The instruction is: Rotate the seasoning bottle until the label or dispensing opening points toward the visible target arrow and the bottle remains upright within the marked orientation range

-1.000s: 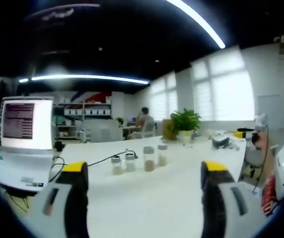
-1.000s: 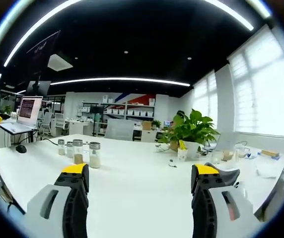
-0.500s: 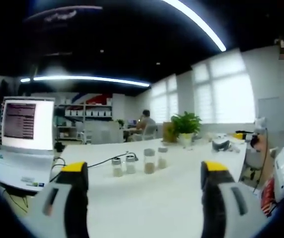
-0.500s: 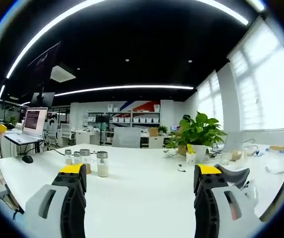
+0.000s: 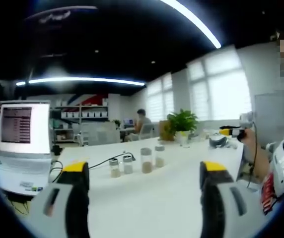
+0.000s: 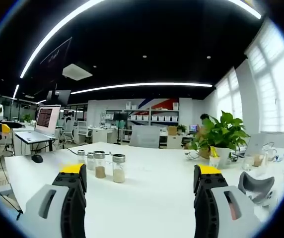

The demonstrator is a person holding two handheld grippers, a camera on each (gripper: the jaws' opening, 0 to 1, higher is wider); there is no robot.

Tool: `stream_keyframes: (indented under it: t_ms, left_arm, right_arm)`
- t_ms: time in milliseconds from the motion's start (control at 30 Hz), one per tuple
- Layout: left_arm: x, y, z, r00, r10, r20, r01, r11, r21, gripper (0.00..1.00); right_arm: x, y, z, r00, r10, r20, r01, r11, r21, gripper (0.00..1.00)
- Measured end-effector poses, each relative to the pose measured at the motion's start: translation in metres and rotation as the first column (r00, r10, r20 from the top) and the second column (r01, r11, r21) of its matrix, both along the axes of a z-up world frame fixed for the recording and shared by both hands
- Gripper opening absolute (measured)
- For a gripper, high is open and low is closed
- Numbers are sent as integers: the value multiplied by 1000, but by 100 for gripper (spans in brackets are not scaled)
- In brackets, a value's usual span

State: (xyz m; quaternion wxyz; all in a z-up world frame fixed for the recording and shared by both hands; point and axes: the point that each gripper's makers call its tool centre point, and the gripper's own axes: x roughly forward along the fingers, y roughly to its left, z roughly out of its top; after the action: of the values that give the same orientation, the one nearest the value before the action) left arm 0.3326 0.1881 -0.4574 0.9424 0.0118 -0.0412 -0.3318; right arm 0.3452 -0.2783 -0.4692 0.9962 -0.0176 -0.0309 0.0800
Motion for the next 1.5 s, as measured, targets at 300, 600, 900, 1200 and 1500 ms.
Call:
stream_keyframes:
  t_ms: [300, 600, 900, 1200, 1500]
  left_arm:
    - [-4, -7, -3, 1000, -30, -6, 30, 999, 24, 94]
    - [-2, -1, -3, 1000, -7, -8, 7, 1000, 10, 94]
    - [-3, -10, -6, 999, -43, -12, 43, 999, -15, 91]
    - [0, 0, -7, 1000, -8, 7, 8, 999, 54, 90]
    - [7, 9, -8, 1000, 8, -14, -7, 999, 34, 90]
  right_arm:
    - [61, 20, -4, 995, 96, -9, -96, 994, 45, 90]
    - [110, 45, -13, 984, 167, -56, -164, 984, 65, 91]
    - [152, 57, -28, 975, 208, -76, -203, 977, 62, 92]
    - [198, 68, -39, 971, 237, -8, -235, 965, 115, 91]
    - [240, 81, -71, 963, 266, -43, -263, 962, 76, 89]
